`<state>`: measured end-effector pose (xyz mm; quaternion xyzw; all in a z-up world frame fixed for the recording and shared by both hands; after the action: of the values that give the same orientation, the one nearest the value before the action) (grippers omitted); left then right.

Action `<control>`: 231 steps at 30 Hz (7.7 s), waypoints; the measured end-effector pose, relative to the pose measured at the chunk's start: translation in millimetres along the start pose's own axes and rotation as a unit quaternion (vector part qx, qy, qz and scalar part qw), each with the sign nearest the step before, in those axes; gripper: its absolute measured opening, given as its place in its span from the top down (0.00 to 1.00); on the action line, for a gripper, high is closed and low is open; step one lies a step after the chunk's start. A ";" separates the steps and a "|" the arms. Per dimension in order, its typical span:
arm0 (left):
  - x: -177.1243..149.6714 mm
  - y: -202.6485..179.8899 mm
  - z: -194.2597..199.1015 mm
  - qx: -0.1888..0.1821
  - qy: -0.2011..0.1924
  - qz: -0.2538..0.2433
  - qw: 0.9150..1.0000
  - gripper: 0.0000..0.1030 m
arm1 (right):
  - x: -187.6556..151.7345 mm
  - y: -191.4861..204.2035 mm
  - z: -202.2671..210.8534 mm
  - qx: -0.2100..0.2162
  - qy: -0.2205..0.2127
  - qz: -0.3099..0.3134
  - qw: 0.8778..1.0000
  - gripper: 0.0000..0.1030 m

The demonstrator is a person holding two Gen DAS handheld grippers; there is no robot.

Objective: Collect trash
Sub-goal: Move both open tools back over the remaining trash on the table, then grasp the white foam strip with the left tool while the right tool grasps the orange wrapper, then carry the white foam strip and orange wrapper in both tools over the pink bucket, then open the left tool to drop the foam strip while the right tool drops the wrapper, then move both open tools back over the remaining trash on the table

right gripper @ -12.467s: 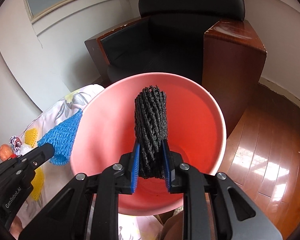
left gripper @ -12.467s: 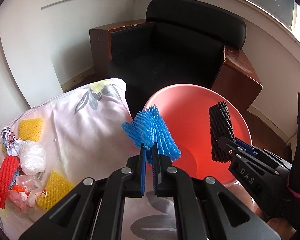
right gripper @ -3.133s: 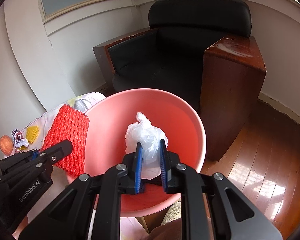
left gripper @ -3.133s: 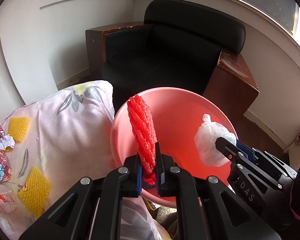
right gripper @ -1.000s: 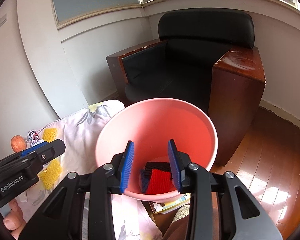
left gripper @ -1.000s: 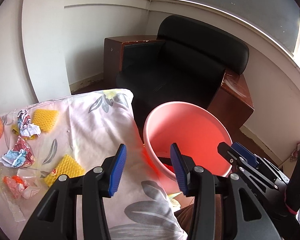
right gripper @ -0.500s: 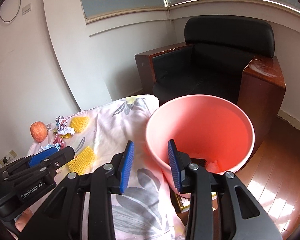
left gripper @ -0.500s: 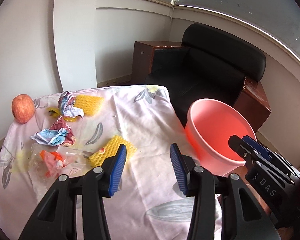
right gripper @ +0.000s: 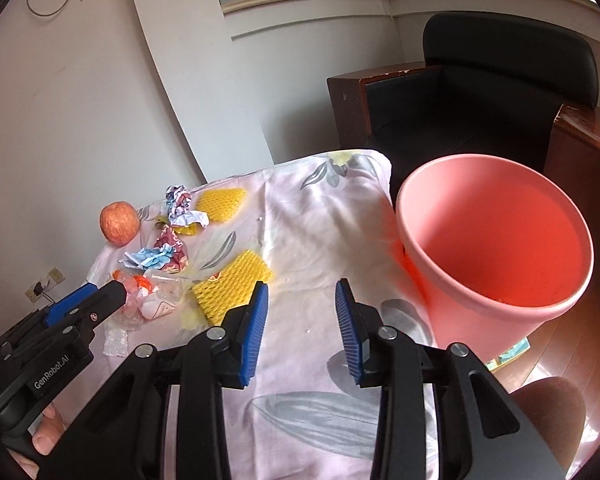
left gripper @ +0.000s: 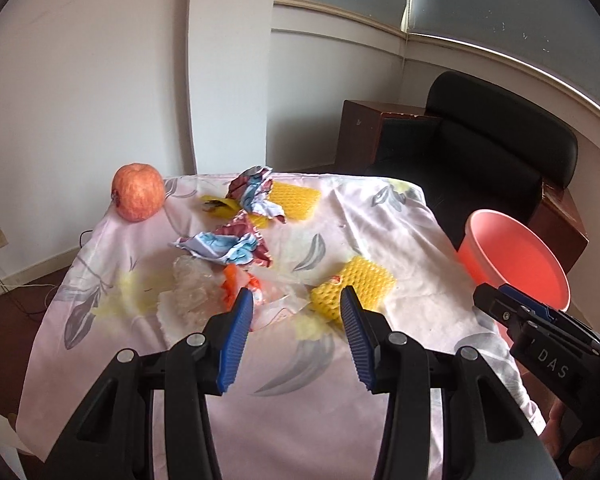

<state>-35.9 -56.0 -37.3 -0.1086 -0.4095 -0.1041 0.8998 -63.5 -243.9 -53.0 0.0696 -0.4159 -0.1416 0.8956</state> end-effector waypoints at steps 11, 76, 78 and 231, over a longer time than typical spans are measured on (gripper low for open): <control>-23.7 52.1 -13.7 0.061 0.036 0.033 0.997 0.57 | -17.7 25.5 -19.9 0.031 0.041 0.015 0.999 0.66; -46.3 121.7 -5.0 0.065 0.071 0.126 0.987 0.85 | -18.6 156.3 -56.7 0.134 0.058 0.159 0.976 0.94; -45.3 118.5 -4.6 0.067 0.070 0.124 0.987 0.85 | -17.5 152.4 -51.5 0.134 0.053 0.157 0.977 0.94; 2.8 -79.4 -16.4 -0.060 0.016 -0.034 0.997 0.62 | -10.0 -53.8 17.7 -0.032 0.009 -0.032 0.999 0.80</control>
<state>-44.3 -136.7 -36.9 -0.1461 -0.3913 -0.1610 0.8942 -93.7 -292.1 -61.9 0.0557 -0.4006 -0.1830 0.8960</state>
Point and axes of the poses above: each gripper's, at about its wrist camera, not at the fingertips, and z roughly against the way its jaws point, y to its left, x to its top, the point moved 2 cm from there along -z, roughly the way its jaws point, and after that the axes turned 3 degrees about -x, right-handed, at the moved point
